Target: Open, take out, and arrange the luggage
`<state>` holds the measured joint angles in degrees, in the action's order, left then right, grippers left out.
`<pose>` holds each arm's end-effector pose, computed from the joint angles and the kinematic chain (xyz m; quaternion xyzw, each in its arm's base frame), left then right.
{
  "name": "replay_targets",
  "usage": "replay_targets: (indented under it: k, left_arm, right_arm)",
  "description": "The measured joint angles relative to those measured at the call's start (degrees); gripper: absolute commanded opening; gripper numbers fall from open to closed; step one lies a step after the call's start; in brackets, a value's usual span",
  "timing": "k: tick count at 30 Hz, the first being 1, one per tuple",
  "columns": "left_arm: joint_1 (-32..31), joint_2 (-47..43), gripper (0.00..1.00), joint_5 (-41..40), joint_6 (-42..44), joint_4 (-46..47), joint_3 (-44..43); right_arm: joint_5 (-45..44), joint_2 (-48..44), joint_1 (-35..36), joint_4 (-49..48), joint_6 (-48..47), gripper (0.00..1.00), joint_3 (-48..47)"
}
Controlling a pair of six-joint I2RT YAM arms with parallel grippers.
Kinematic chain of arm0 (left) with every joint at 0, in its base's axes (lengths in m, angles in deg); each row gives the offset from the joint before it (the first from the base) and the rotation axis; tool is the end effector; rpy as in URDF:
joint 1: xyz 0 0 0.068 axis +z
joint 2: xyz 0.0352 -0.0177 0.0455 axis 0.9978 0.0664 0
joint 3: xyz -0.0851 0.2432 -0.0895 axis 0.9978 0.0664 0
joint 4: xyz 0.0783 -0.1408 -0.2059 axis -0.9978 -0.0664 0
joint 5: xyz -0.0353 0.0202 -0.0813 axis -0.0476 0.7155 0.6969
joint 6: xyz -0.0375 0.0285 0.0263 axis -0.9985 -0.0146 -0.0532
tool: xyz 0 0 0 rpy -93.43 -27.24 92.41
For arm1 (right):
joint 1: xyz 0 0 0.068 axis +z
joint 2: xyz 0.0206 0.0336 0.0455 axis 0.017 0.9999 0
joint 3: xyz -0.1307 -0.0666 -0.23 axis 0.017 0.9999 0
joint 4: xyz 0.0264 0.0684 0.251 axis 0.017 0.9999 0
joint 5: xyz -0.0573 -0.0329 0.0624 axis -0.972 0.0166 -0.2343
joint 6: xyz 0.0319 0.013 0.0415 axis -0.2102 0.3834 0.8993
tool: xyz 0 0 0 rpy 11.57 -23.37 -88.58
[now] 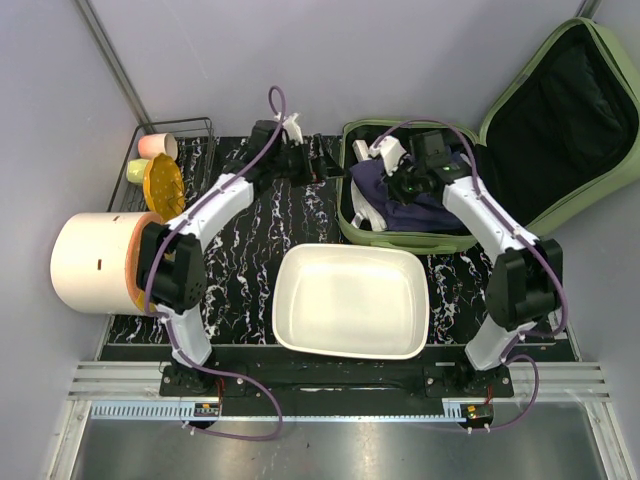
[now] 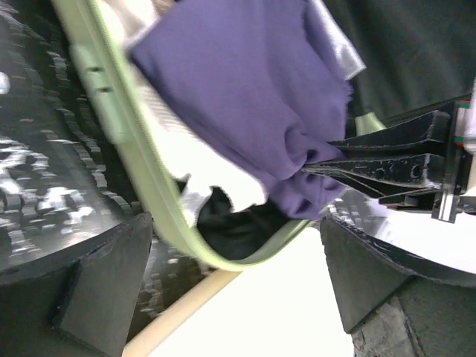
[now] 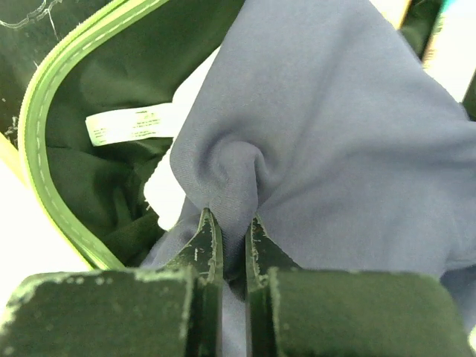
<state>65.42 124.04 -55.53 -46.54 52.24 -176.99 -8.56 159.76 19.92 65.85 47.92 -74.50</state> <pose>0.3944 -0.1687 0.3108 0.0682 0.8395 -0.4116 0.3480 0.3637 0.1339 0.2896 -0.4556 0.8067 0.0618 0.3712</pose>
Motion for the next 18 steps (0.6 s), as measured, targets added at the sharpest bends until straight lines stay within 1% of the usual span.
replay_targets:
  k: [3, 5, 9, 13, 14, 16, 17, 18]
  left_arm:
    - [-3.0, 2.7, 0.99, 0.9, -8.8, 3.1, -1.9]
    - [-4.4, 4.6, 0.99, 1.2, -13.0, 4.5, -4.1]
    - [-6.8, 8.6, 0.99, 1.1, -19.5, 7.1, -9.0]
    - [-8.5, 11.1, 0.99, 0.8, -24.0, 8.5, -10.5]
    - [-8.7, 11.6, 0.99, 0.7, -24.9, 8.7, -10.5]
    - [-9.2, 12.4, 0.99, 0.5, -26.1, 9.3, -10.1]
    - [-9.3, 12.6, 0.99, 0.4, -26.5, 9.3, -9.7]
    - [-9.4, 12.7, 0.99, 0.3, -26.7, 9.2, -9.3]
  right_arm:
    - [2.8, -3.2, -2.3, -0.3, 1.1, 0.00, 0.0]
    - [4.0, -5.0, -3.0, -0.6, 1.5, 0.00, 0.1]
    - [5.7, -6.5, -2.8, -1.4, 2.0, 0.00, 0.4]
    - [5.4, -6.5, -2.7, -1.6, 1.6, 0.00, 1.2]
    - [5.1, -6.4, -2.7, -1.6, 1.2, 0.16, 1.5]
    - [4.3, -6.3, -2.6, -1.9, -0.6, 0.38, 2.4]
    - [3.8, -6.3, -2.5, -1.9, -1.5, 0.45, 3.1]
    - [3.5, -6.1, -2.4, -1.7, -2.4, 0.62, 3.8]
